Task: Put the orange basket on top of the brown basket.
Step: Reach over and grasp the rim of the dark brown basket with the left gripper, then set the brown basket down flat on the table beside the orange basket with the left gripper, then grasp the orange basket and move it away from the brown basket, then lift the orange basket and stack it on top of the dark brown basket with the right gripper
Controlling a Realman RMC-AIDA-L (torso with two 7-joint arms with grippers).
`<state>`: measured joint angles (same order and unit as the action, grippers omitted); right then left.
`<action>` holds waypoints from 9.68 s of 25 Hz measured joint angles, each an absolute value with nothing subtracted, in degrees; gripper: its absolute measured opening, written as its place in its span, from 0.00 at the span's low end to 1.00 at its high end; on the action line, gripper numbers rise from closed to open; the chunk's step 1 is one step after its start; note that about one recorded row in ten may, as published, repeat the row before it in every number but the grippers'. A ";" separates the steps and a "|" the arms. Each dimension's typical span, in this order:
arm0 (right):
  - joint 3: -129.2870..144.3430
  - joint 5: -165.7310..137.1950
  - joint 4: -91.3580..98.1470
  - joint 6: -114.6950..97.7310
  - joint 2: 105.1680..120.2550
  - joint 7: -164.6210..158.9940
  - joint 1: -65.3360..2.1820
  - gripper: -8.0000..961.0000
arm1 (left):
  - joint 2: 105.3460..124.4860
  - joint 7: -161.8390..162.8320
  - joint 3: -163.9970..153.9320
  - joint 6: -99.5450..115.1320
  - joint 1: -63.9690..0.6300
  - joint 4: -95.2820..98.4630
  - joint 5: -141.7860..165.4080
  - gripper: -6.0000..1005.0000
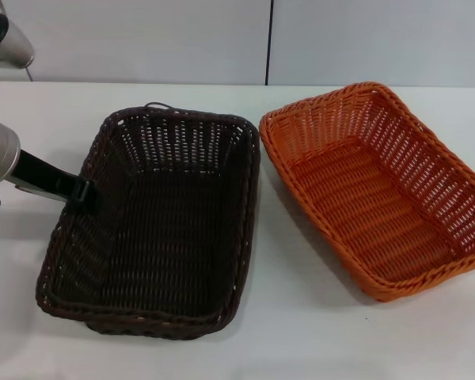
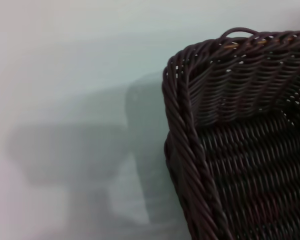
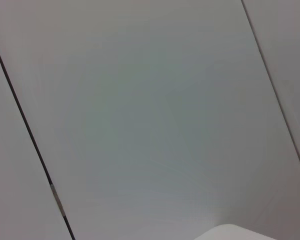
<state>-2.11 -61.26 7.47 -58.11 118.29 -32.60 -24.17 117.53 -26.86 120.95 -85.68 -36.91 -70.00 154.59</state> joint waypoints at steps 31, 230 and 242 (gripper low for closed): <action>-2.11 -61.25 7.90 -56.80 118.10 -32.47 -24.42 0.83 | 113.58 -42.23 125.72 -103.42 -41.11 -79.90 145.50 0.21; 17.73 -102.66 36.42 -87.18 109.08 -126.94 -25.71 0.24 | 117.80 -69.96 131.02 -66.46 -38.40 -40.04 103.09 0.83; 21.86 -103.10 35.64 -103.96 110.01 -130.22 -22.82 0.25 | 117.76 -70.06 130.54 -64.28 -40.07 -38.81 103.09 0.83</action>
<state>21.86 -103.10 35.64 -103.96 110.01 -130.22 -22.82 117.76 -70.06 130.54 -64.28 -40.07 -38.81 103.09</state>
